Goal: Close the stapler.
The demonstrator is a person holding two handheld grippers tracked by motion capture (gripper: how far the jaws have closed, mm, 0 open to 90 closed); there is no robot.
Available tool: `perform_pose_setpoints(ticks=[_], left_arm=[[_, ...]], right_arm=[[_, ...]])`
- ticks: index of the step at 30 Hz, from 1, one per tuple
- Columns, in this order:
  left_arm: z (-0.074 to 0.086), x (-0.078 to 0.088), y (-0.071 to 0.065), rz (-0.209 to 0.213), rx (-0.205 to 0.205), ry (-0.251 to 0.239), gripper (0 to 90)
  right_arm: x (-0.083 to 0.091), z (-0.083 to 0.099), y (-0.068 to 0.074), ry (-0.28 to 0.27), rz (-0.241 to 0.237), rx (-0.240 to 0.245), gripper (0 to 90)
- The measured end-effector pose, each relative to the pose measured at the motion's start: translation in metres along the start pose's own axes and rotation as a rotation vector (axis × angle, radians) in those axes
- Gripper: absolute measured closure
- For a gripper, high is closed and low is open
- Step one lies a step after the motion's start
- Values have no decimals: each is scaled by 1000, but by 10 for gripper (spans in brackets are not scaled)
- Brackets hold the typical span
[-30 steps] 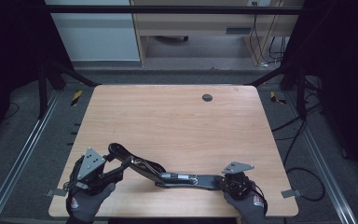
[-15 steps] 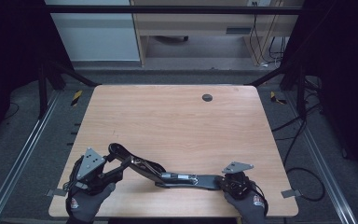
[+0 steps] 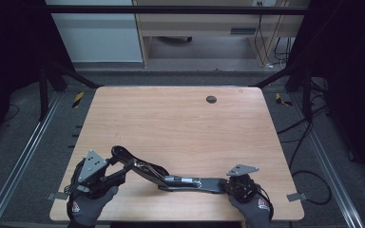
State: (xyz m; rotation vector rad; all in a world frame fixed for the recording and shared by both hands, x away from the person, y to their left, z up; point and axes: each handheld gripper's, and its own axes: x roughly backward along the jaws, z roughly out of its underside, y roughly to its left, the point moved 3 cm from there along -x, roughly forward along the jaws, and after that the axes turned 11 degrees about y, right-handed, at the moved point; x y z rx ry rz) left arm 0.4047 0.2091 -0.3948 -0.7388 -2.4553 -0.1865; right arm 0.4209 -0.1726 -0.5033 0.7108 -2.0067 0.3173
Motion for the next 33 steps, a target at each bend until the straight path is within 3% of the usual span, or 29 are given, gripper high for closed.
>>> perform_pose_setpoints(ticks=[33], left_arm=[[-20, -6, -24, 44, -25, 1, 568]], right_arm=[[0, 0, -2, -3, -9, -10, 900]])
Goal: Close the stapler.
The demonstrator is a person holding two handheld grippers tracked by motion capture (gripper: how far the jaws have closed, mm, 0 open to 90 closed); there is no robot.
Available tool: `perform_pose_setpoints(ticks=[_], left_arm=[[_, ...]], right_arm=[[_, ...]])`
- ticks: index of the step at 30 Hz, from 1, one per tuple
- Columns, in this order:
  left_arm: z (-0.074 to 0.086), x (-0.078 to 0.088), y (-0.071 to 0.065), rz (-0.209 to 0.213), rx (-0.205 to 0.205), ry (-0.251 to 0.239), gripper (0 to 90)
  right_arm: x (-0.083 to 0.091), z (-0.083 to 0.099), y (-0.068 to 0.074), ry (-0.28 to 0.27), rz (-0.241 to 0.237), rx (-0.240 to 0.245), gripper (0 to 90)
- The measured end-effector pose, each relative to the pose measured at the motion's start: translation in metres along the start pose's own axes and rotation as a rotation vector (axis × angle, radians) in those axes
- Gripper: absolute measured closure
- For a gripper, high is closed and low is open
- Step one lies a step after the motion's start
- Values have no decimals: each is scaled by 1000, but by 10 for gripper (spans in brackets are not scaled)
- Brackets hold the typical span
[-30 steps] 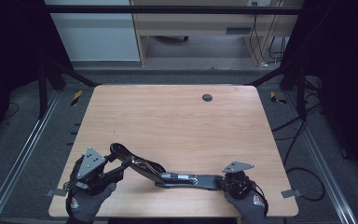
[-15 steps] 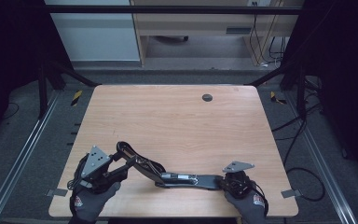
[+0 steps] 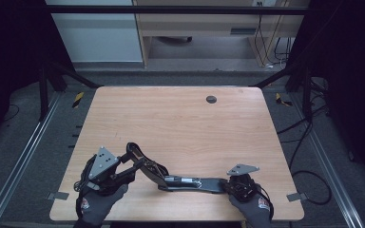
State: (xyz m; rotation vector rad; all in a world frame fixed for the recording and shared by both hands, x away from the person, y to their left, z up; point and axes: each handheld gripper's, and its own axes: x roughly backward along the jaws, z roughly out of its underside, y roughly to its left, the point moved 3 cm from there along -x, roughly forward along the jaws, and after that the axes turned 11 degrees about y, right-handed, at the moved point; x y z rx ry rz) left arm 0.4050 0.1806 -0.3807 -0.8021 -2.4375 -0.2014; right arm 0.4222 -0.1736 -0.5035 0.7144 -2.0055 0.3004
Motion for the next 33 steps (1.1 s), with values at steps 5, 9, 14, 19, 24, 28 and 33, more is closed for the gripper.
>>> perform_pose_setpoints(ticks=[5, 9, 14, 19, 24, 28, 33], left_arm=[[-2, -1, -4, 1, -10, -2, 571], [-4, -2, -6, 1, -20, -1, 574], [-6, -4, -10, 8, -26, -3, 578], [-9, -6, -15, 10, -41, -2, 582], [-11, -8, -17, 11, -49, 0, 583], [-12, -8, -20, 5, -57, 3, 584], [-13, -9, -23, -1, -65, 3, 584]], right_arm=[[0, 0, 0, -1, 1, 0, 900], [0, 0, 0, -1, -2, -2, 900], [0, 0, -1, -4, -3, 1, 900], [0, 0, -1, -4, -3, 3, 900], [0, 0, -1, -3, -2, 2, 900], [0, 0, -1, -3, -3, 0, 900], [0, 0, 0, -2, -3, -1, 900]])
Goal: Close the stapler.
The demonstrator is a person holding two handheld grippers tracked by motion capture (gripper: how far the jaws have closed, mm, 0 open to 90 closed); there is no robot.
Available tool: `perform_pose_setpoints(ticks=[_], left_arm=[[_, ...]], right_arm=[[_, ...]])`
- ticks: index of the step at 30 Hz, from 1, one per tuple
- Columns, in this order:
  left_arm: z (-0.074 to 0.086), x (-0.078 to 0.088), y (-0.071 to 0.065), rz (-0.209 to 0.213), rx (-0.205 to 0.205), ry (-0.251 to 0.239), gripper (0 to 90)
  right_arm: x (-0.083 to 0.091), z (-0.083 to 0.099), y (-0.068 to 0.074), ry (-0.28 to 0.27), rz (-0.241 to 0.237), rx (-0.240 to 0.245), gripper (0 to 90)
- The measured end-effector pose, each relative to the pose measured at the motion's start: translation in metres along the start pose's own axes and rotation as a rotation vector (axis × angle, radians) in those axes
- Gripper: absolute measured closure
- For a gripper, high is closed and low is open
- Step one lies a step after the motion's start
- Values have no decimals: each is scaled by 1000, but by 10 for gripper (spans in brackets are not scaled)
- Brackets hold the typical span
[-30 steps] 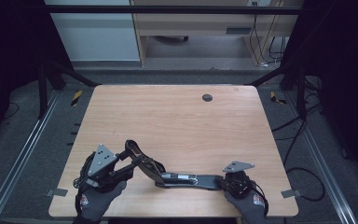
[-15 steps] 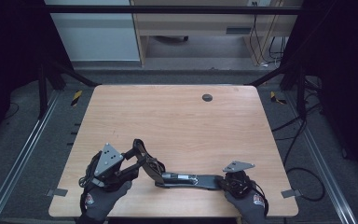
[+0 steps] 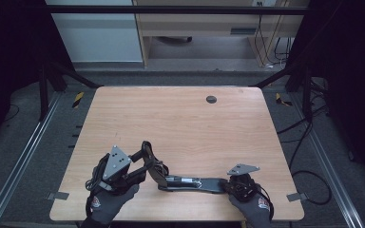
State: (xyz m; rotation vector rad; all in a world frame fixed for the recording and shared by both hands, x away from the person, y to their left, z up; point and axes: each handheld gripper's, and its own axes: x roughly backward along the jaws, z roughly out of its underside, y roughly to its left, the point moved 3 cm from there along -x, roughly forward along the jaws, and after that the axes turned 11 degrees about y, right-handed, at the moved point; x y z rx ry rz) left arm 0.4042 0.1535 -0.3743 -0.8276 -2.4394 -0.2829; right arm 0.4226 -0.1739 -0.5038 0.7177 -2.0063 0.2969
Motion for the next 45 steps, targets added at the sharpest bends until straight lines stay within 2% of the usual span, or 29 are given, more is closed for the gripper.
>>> perform_pose_setpoints(ticks=[20, 31, 45], left_arm=[[-4, -5, -11, -21, -35, -2, 585], [-5, -7, -15, -23, -33, -1, 585], [-8, -11, -20, -35, -57, 0, 585]], right_arm=[[0, 0, 0, 1, 0, 1, 900], [0, 0, 0, 0, -1, 1, 900], [0, 0, 0, 1, 1, 2, 900]])
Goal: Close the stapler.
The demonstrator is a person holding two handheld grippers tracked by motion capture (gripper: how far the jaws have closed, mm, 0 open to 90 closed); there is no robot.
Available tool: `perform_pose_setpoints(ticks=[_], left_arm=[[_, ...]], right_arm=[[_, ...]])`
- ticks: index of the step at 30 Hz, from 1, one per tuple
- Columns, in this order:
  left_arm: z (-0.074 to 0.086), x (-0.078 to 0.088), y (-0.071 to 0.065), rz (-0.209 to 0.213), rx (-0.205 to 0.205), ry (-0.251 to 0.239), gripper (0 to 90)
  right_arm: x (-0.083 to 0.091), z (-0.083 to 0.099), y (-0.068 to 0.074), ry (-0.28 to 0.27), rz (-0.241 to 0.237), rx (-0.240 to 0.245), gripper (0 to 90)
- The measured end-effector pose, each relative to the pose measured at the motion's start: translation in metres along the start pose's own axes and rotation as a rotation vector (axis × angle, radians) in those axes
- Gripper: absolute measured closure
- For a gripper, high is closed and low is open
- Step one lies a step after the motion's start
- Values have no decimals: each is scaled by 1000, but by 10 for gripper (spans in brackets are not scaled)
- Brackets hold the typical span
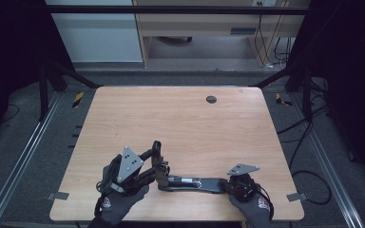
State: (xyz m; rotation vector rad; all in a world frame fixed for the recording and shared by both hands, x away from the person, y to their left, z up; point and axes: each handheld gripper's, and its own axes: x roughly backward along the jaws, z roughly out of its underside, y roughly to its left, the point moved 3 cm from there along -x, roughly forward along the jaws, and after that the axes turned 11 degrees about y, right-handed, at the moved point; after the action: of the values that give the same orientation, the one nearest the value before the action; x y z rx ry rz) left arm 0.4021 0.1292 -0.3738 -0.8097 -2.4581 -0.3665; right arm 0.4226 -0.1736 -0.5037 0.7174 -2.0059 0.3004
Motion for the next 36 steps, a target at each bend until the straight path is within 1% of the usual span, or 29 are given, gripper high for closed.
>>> perform_pose_setpoints(ticks=[4, 8, 11, 12, 13, 14, 27, 32, 36], left_arm=[[-1, -1, -2, -1, -1, 1, 584], [-3, -3, -5, -4, -11, 5, 583], [-4, -4, -8, -10, -23, 7, 583], [-5, -5, -8, -18, -37, 0, 583], [-5, -5, -10, -16, -32, 8, 583], [-5, -6, -11, -20, -36, 9, 583], [-11, -14, -27, -66, -104, 20, 583], [-12, -16, -32, -79, -119, 22, 584], [-12, -16, -33, -82, -125, 23, 584]], right_arm=[[0, 0, 0, -2, -3, 0, 900], [0, 0, 0, 0, -1, -1, 900], [0, 0, 0, 1, -1, -1, 900], [0, 0, 0, -1, -2, -1, 900], [0, 0, 0, -1, -1, -1, 900], [0, 0, 0, 0, 0, 0, 900], [0, 0, 0, 0, -1, 0, 900], [0, 0, 0, 0, -1, 0, 900], [0, 0, 0, -1, -1, 2, 900]])
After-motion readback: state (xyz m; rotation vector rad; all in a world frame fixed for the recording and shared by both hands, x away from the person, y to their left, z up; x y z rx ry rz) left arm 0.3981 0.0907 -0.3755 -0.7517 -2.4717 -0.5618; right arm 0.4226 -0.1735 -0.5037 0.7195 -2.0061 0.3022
